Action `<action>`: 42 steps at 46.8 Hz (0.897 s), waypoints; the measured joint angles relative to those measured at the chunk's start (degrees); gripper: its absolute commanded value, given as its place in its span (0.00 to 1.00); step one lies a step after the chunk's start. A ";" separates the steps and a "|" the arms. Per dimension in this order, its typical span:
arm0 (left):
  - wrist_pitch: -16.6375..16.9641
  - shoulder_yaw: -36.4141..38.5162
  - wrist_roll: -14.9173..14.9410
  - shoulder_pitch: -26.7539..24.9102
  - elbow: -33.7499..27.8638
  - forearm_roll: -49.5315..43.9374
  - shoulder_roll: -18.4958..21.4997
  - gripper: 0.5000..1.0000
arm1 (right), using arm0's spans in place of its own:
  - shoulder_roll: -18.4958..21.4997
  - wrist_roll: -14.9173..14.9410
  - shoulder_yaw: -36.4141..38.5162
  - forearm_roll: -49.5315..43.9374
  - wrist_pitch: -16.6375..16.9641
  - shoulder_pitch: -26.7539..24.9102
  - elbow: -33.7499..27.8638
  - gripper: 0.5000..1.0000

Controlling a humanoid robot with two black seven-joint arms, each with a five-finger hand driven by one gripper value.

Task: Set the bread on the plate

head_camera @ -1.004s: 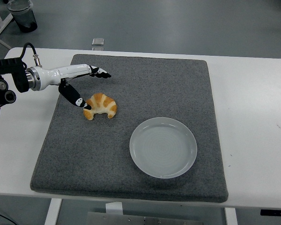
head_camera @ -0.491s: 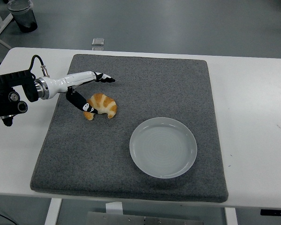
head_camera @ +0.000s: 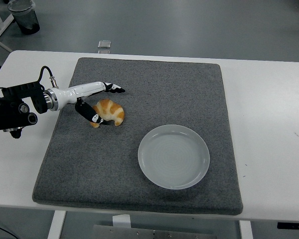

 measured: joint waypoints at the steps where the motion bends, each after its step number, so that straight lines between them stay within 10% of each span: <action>1: 0.00 -0.01 -0.13 0.21 0.34 0.00 -0.26 0.95 | 0.00 0.01 0.00 0.00 0.00 0.01 0.00 0.86; 28: 0.00 0.02 -1.46 2.05 2.25 0.02 -1.05 0.78 | 0.00 0.01 0.00 0.00 0.01 0.01 0.00 0.86; 42: -0.07 0.18 -3.18 2.32 2.83 0.07 -0.99 0.02 | 0.00 0.01 0.00 -0.01 0.01 -0.17 0.01 0.86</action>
